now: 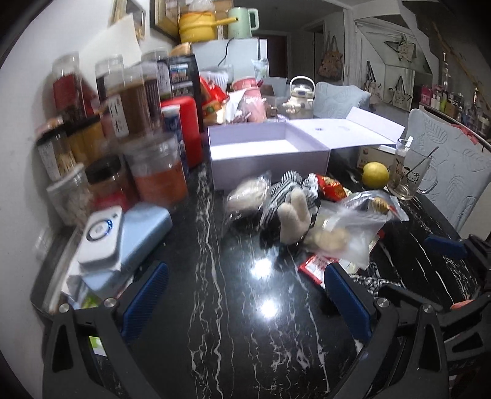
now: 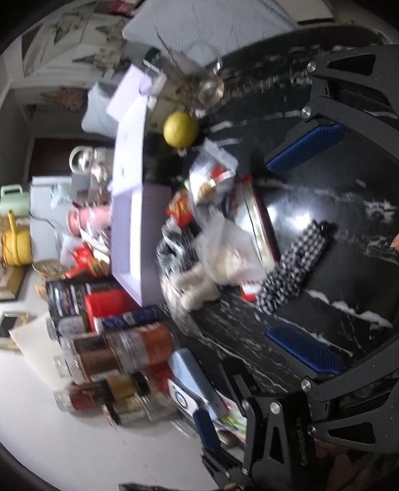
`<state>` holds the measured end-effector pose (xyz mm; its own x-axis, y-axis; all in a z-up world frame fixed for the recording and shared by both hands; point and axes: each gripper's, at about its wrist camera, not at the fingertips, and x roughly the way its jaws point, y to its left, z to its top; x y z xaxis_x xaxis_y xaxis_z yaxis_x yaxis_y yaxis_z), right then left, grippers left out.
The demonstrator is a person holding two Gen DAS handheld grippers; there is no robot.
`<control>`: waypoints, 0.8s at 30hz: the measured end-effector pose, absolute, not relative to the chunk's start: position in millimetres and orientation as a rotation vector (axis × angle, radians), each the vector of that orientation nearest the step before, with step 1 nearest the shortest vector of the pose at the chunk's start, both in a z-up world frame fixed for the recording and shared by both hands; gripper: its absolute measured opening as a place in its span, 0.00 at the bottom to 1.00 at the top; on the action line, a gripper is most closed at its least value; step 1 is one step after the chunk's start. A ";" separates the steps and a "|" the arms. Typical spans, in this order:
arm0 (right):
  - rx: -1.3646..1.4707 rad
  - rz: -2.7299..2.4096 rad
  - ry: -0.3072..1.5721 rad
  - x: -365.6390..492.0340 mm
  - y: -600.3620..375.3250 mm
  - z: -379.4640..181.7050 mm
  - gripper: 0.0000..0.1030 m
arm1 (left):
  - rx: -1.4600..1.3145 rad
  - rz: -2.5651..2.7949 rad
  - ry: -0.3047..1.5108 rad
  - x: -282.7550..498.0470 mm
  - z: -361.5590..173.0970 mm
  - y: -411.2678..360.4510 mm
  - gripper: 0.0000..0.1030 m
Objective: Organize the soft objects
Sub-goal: 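Grasp the gingham scrunchie with the right gripper and lift it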
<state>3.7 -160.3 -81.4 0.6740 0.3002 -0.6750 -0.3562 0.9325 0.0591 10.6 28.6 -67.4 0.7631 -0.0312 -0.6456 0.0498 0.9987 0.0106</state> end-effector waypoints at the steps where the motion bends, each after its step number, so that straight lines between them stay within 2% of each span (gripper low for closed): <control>1: -0.079 0.380 0.752 4.9 -159.3 -83.7 0.99 | 0.020 -0.050 0.708 11.4 -69.3 30.8 1.00; 6: -0.095 0.418 0.772 6.4 -156.5 -92.5 0.96 | 0.016 -0.058 0.715 9.5 -72.5 38.3 1.00; 13: -0.157 0.461 0.806 13.2 -151.6 -103.1 0.81 | -0.010 -0.088 0.761 17.7 -77.5 49.6 1.00; 18: -0.188 0.503 0.838 21.7 -147.1 -111.0 0.77 | -0.011 -0.084 0.787 27.2 -77.7 53.2 1.00; 20: -0.210 0.519 0.867 24.9 -145.5 -116.3 0.72 | -0.003 -0.080 0.791 30.4 -77.4 52.7 1.00; 22: -0.225 0.528 0.897 27.6 -144.3 -123.0 0.58 | 0.000 -0.087 0.799 33.7 -78.6 52.0 1.00; 23: -0.229 0.519 0.906 27.6 -143.9 -125.8 0.54 | -0.003 -0.097 0.805 35.3 -79.9 51.7 1.00; 24: -0.233 0.510 0.892 25.8 -144.1 -125.6 0.43 | -0.011 -0.109 0.811 36.8 -81.2 51.9 1.00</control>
